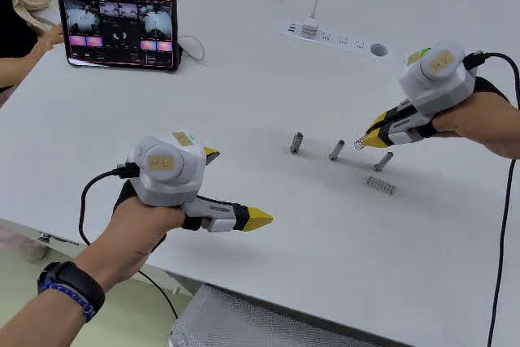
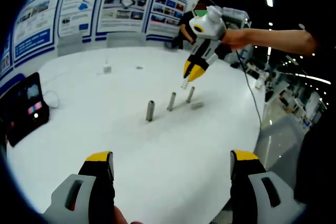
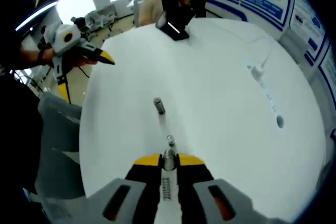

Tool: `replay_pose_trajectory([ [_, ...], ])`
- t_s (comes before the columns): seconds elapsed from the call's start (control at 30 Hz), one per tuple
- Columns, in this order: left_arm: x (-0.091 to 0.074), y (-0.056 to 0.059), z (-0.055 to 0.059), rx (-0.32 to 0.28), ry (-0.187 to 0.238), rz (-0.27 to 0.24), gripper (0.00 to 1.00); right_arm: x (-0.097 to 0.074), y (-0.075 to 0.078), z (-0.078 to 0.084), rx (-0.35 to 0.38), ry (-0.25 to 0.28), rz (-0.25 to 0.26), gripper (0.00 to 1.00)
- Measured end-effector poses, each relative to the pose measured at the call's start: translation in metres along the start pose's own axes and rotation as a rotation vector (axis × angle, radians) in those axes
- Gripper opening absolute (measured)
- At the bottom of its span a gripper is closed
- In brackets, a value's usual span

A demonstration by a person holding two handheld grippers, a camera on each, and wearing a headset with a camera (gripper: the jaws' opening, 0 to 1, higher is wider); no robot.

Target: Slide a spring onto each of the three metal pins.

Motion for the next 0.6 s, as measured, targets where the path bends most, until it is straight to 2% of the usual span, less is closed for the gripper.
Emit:
replay_pose_trajectory([
  [0.6,-0.008,-0.004,0.004,-0.01,-0.006,-0.01,0.92,0.018,0.006,-0.014,-0.025,0.0,-0.019,0.12],
])
Point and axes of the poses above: the centre of the closed fingertips' face, and the gripper's own axes: x roughly forward along the fingers, y roughly to its right, z roughly out of its underside, the point moved 7 cm from there along -x, roughly backward along the fingers, and after that the axes turned 2 degrees about -x, right-handed, at the moved point
